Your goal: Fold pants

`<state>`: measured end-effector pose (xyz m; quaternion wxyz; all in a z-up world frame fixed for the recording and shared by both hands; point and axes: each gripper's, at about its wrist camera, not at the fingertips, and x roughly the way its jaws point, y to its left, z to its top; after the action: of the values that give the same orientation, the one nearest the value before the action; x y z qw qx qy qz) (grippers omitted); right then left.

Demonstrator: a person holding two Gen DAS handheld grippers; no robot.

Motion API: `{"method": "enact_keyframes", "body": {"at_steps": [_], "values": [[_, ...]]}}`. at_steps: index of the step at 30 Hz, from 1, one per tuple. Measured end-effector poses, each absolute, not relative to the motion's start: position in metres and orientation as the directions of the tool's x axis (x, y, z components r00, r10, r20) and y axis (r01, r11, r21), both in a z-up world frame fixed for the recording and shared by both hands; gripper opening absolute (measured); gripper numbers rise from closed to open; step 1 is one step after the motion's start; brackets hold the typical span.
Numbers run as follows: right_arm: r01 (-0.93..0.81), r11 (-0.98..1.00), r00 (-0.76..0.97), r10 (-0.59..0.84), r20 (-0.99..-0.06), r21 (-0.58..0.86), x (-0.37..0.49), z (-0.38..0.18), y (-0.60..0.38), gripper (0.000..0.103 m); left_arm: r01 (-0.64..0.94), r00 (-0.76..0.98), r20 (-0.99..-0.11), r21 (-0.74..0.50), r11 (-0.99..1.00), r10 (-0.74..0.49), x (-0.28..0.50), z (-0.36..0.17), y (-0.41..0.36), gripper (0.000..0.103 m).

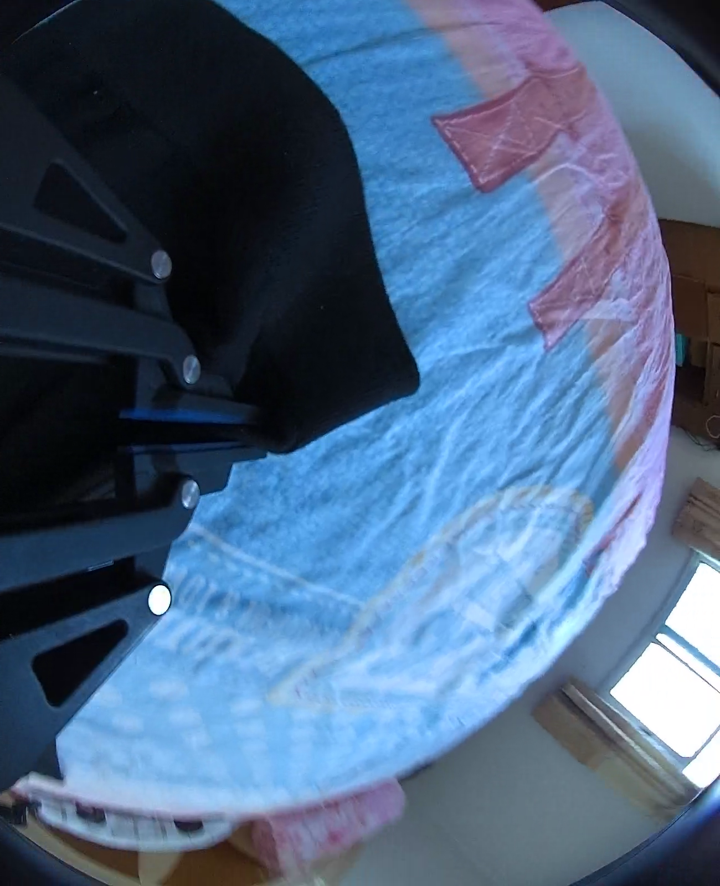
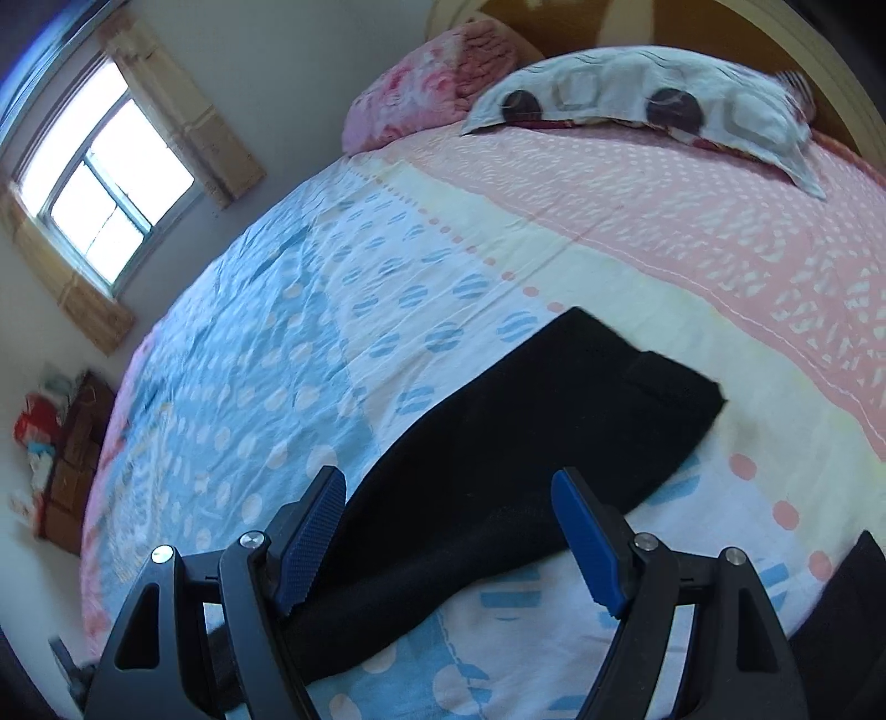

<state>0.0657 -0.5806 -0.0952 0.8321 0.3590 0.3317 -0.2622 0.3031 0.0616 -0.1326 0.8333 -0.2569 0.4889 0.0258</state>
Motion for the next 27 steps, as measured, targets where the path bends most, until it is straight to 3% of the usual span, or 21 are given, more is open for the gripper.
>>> {"method": "enact_keyframes", "body": {"at_steps": [5, 12, 16, 20, 22, 24, 26, 27], "values": [[0.688, 0.557, 0.643, -0.169, -0.747, 0.465, 0.06, -0.086, -0.601, 0.078, -0.241, 0.596, -0.75, -0.506, 0.828, -0.285, 0.282, -0.119, 0.075, 0.005], [0.714, 0.553, 0.571, -0.104, -0.814, 0.43, 0.113, -0.095, -0.614, 0.078, -0.183, 0.679, -0.687, -0.501, 0.846, -0.261, 0.245, -0.099, 0.084, 0.005], [0.745, 0.601, 0.449, -0.132, -0.884, 0.289, 0.16, -0.109, -0.606, 0.078, -0.163, 0.703, -0.66, -0.513, 0.843, -0.265, 0.234, -0.094, 0.091, 0.005], [0.817, 0.57, 0.203, -0.149, -0.968, 0.084, 0.194, -0.142, -0.598, 0.077, -0.148, 0.715, -0.646, -0.514, 0.845, -0.267, 0.229, -0.091, 0.098, 0.005], [0.825, 0.565, 0.126, -0.219, -0.967, -0.02, 0.203, -0.146, -0.592, 0.067, -0.15, 0.703, -0.657, -0.51, 0.847, -0.272, 0.232, -0.095, 0.098, 0.005], [0.821, 0.563, 0.085, -0.289, -0.954, -0.097, 0.207, -0.143, -0.588, 0.022, -0.138, 0.683, -0.667, -0.518, 0.844, -0.298, 0.239, -0.1, 0.097, 0.005], [0.833, 0.552, 0.114, -0.256, -0.96, -0.048, 0.2, -0.138, -0.595, 0.006, -0.134, 0.672, -0.666, -0.539, 0.831, -0.324, 0.245, -0.102, 0.098, 0.005], [0.839, 0.542, 0.18, -0.202, -0.963, 0.044, 0.189, -0.134, -0.602, 0.006, -0.132, 0.668, -0.66, -0.56, 0.818, -0.344, 0.247, -0.102, 0.1, 0.005]]}}
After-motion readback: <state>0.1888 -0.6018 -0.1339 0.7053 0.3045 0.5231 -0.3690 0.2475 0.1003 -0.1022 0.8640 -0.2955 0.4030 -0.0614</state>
